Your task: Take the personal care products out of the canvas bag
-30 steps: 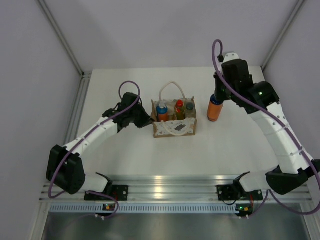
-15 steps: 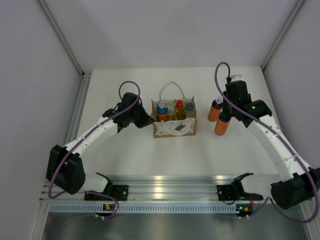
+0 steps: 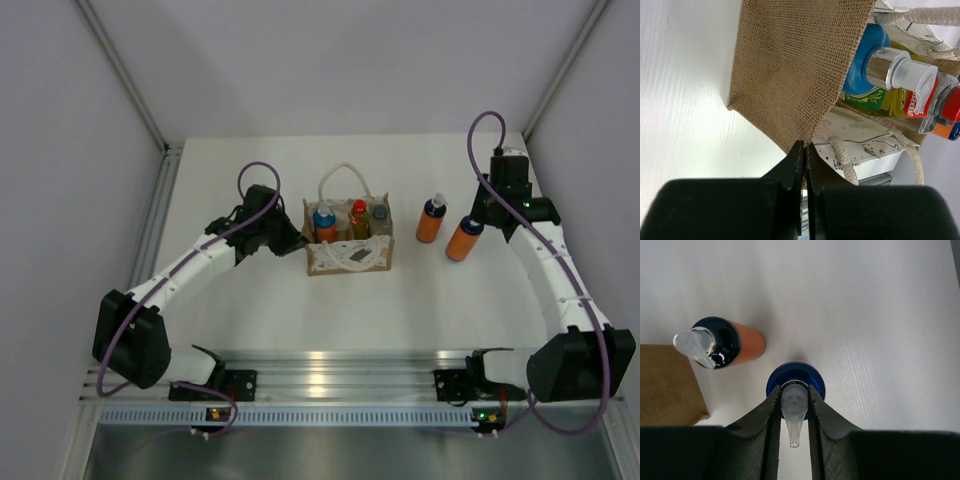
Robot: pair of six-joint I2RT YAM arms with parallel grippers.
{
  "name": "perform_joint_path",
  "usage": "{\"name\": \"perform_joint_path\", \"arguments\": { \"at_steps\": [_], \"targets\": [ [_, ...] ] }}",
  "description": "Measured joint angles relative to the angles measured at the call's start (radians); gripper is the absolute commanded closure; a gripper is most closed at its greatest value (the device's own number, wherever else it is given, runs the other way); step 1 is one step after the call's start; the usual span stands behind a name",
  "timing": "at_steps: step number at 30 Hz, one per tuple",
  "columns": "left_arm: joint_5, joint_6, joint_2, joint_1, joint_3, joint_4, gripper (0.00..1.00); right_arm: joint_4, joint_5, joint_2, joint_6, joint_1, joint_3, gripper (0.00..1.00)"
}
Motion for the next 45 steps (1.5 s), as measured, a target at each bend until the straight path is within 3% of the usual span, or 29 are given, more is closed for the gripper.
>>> {"name": "perform_joint_path", "arguments": {
  "at_steps": [7,16,17,18,21,23,31,35,45],
  "targets": [
    [0.0,0.0,-0.004,0.0,0.0,-0.003,1.0,0.079,-0.037,0.139,-0.034,-0.101,0.026,1.0],
    [0.0,0.0,-0.005,0.0,0.0,-0.004,1.0,0.135,-0.042,0.232,-0.071,-0.114,0.084,0.99],
    [0.0,0.0,-0.005,0.0,0.0,-0.004,1.0,0.141,-0.043,0.235,-0.072,-0.114,0.085,0.93],
    [0.0,0.0,-0.005,0.0,0.0,-0.004,1.0,0.145,-0.043,0.236,-0.073,-0.114,0.085,0.74],
    [0.0,0.0,-0.005,0.0,0.0,-0.004,1.0,0.148,-0.045,0.238,-0.068,-0.114,0.085,0.45],
    [0.0,0.001,-0.005,0.0,0.0,-0.004,1.0,0.144,-0.046,0.238,-0.067,-0.114,0.089,0.4],
    [-0.003,0.006,-0.005,0.0,0.0,-0.005,1.0,0.109,-0.05,0.235,-0.064,-0.09,0.235,0.38],
    [-0.004,0.006,-0.004,0.0,0.0,-0.005,1.0,0.105,-0.065,0.198,-0.065,0.033,0.288,0.38],
    [-0.004,0.01,0.003,-0.001,0.012,-0.013,1.0,0.111,-0.127,0.202,-0.067,0.534,0.362,0.39]
  ]
}}
